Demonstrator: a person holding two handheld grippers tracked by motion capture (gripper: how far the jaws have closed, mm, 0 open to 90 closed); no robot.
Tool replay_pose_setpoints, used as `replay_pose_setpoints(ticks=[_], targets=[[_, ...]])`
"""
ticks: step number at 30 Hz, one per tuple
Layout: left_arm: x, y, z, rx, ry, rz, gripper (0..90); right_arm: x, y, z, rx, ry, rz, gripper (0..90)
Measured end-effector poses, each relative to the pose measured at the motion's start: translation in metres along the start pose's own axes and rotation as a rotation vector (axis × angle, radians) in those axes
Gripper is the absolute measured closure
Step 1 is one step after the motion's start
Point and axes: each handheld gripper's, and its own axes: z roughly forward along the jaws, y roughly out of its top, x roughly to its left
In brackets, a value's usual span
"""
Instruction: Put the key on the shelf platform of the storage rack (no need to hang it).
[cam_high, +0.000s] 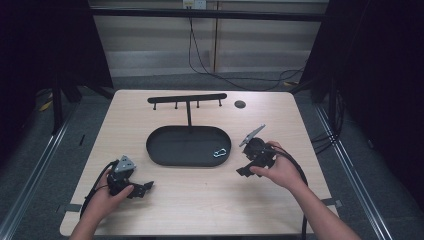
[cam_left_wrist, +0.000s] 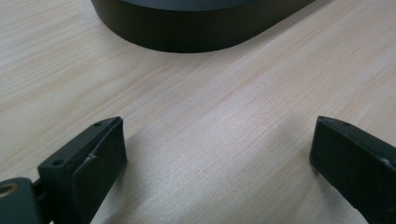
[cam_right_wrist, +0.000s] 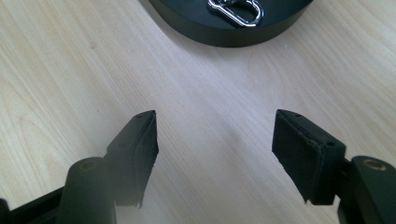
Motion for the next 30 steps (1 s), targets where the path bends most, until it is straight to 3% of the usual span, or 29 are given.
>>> replay_pose_setpoints(ticks=[30], targets=[[0.0, 0.0, 0.0, 0.0, 0.0, 0.0, 3.4, -0.01, -0.036, -0.001, -0.003, 0.007, 0.031, 30.6]])
